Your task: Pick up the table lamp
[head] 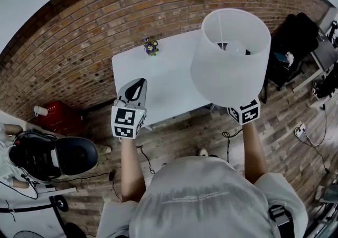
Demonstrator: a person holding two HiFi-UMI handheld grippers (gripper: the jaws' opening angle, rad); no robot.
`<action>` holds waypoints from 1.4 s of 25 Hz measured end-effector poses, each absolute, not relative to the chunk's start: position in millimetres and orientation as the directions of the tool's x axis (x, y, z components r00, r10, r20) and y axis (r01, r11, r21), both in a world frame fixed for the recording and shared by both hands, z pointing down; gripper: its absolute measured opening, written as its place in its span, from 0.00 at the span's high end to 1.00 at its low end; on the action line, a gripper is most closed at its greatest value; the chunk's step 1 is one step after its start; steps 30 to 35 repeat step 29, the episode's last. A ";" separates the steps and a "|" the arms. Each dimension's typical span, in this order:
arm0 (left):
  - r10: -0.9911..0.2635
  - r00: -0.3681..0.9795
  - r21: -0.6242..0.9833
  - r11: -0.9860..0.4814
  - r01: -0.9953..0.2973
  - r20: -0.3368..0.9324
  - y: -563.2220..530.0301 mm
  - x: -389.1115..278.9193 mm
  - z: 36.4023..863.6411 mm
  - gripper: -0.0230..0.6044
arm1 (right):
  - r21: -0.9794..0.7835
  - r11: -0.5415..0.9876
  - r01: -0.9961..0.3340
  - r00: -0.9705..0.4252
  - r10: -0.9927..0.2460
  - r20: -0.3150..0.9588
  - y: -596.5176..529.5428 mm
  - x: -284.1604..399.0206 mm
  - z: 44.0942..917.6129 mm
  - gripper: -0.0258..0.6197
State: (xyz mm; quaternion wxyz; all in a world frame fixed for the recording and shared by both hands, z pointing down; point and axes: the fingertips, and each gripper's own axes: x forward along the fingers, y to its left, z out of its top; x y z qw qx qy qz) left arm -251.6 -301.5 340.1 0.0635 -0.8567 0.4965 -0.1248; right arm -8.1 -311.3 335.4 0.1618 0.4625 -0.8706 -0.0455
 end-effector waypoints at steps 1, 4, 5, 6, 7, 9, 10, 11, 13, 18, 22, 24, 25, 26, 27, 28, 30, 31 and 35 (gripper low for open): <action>-0.865 0.479 -0.232 -0.502 -0.833 0.150 -302.3 -250.4 340.2 0.94 | 0.232 0.568 -0.790 -0.520 -0.820 0.240 -311.2 -8.6 334.9 0.77; -0.860 0.486 -0.232 -0.510 -0.828 0.158 -305.3 -246.2 343.1 0.94 | 0.239 0.569 -0.787 -0.520 -0.820 0.241 -312.4 -9.4 335.1 0.77; -0.858 0.487 -0.232 -0.512 -0.827 0.161 -306.2 -244.9 344.3 0.94 | 0.241 0.570 -0.786 -0.520 -0.819 0.242 -313.1 -9.4 336.2 0.77; -0.858 0.487 -0.232 -0.513 -0.826 0.164 -307.2 -244.0 345.3 0.94 | 0.242 0.571 -0.785 -0.520 -0.819 0.244 -313.9 -9.3 337.6 0.77; -0.858 0.486 -0.231 -0.513 -0.827 0.166 -308.4 -243.7 346.4 0.94 | 0.243 0.571 -0.784 -0.520 -0.818 0.246 -314.8 -9.4 339.0 0.77; -0.860 0.481 -0.228 -0.510 -0.830 0.173 -311.2 -245.2 349.0 0.94 | 0.246 0.572 -0.783 -0.519 -0.818 0.249 -316.6 -9.8 341.6 0.77; -0.860 0.478 -0.227 -0.508 -0.831 0.177 -312.5 -246.5 350.5 0.94 | 0.247 0.571 -0.783 -0.519 -0.818 0.249 -317.5 -10.0 342.7 0.77; -0.861 0.476 -0.227 -0.507 -0.831 0.182 -313.6 -247.7 351.8 0.94 | 0.246 0.571 -0.783 -0.519 -0.818 0.247 -318.2 -10.3 343.1 0.77; -0.860 0.473 -0.229 -0.508 -0.831 0.191 -315.4 -250.0 354.1 0.94 | 0.243 0.572 -0.783 -0.522 -0.818 0.241 -319.6 -11.7 343.0 0.77; -0.854 0.478 -0.228 -0.517 -0.825 0.206 -318.1 -250.9 356.7 0.94 | 0.247 0.581 -0.776 -0.533 -0.812 0.236 -323.4 -16.8 339.5 0.77; -0.848 0.488 -0.231 -0.527 -0.818 0.206 -319.2 -245.4 355.4 0.94 | 0.242 0.581 -0.777 -0.537 -0.813 0.227 -325.1 -17.8 337.1 0.77; -0.847 0.489 -0.230 -0.529 -0.817 0.209 -319.4 -242.6 356.7 0.94 | 0.239 0.581 -0.778 -0.537 -0.812 0.228 -325.2 -15.9 339.2 0.77; -0.846 0.489 -0.227 -0.529 -0.818 0.211 -319.1 -241.1 358.0 0.94 | 0.238 0.582 -0.778 -0.536 -0.812 0.231 -325.0 -14.3 341.1 0.77; -0.846 0.489 -0.223 -0.529 -0.819 0.212 -318.7 -239.5 359.4 0.94 | 0.238 0.583 -0.777 -0.536 -0.811 0.235 -324.6 -12.5 342.7 0.77; -0.846 0.490 -0.219 -0.530 -0.820 0.213 -318.2 -237.7 360.7 0.94 | 0.237 0.584 -0.777 -0.536 -0.810 0.239 -324.2 -10.4 343.8 0.77; -0.845 0.490 -0.216 -0.530 -0.820 0.213 -317.7 -235.9 361.8 0.94 | 0.237 0.584 -0.776 -0.536 -0.809 0.242 -323.9 -8.3 344.5 0.77; -0.845 0.491 -0.214 -0.531 -0.820 0.214 -317.3 -233.9 362.9 0.94 | 0.236 0.585 -0.776 -0.535 -0.808 0.245 -323.6 -6.0 345.1 0.77; -0.845 0.491 -0.214 -0.531 -0.820 0.214 -317.3 -233.9 362.9 0.94 | 0.236 0.585 -0.776 -0.535 -0.808 0.245 -323.6 -6.0 345.1 0.77; -0.845 0.491 -0.214 -0.531 -0.820 0.214 -317.3 -233.9 362.9 0.94 | 0.236 0.585 -0.776 -0.535 -0.808 0.245 -323.6 -6.0 345.1 0.77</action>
